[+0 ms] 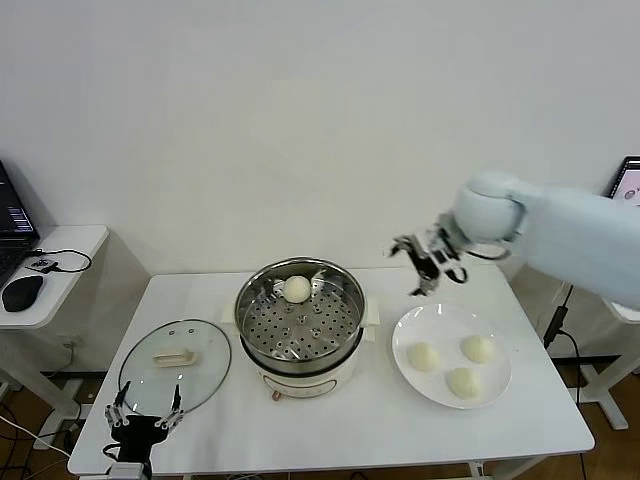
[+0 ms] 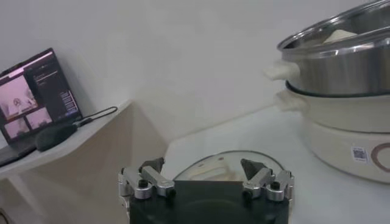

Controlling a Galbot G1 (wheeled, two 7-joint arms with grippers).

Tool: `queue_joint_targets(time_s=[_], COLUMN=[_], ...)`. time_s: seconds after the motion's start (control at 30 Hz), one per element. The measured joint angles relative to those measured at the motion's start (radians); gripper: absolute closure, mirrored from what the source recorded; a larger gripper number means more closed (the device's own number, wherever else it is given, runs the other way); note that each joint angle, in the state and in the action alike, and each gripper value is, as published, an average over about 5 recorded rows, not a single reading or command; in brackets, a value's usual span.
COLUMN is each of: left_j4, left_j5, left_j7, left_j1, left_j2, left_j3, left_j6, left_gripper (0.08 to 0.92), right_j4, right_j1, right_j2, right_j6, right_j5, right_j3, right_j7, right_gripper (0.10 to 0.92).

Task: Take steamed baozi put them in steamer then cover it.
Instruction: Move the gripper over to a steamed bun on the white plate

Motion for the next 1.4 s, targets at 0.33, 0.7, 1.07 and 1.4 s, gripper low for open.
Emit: queue_joint_targets(time_s=[0.33, 0.7, 1.07, 1.4], left_j4=[0.01, 0.02, 0.032, 0.036], left_j5=[0.01, 0.01, 0.007, 0.007], left_j7=[0.0, 0.0, 0.0, 0.002], left_j1=[-0.001, 0.005, 0.001, -0.002], left_j2=[-0.008, -0.011, -0.008, -0.008], left_j3=[0.007, -0.01, -0.023, -0.026], left_j6=[0.001, 0.001, -0.001, 0.001], left_gripper=[0.177, 0.177, 0.177, 0.177], right_j4=[0.011, -0.067, -0.163, -0.234], right_j1=[-0.209, -0.422, -0.528, -0.577], right_j2=[-0.08, -0.045, 0.035, 0.113], right_j6=[-0.021, -0.025, -0.018, -0.018], right_j5=[-0.078, -0.15, -0.182, -0.202], right_j3=[0.102, 0.231, 0.299, 0.326], right_j7=[0.008, 0.026, 0.045, 0.051], right_gripper=[0.202, 0.203, 0.203, 0.213])
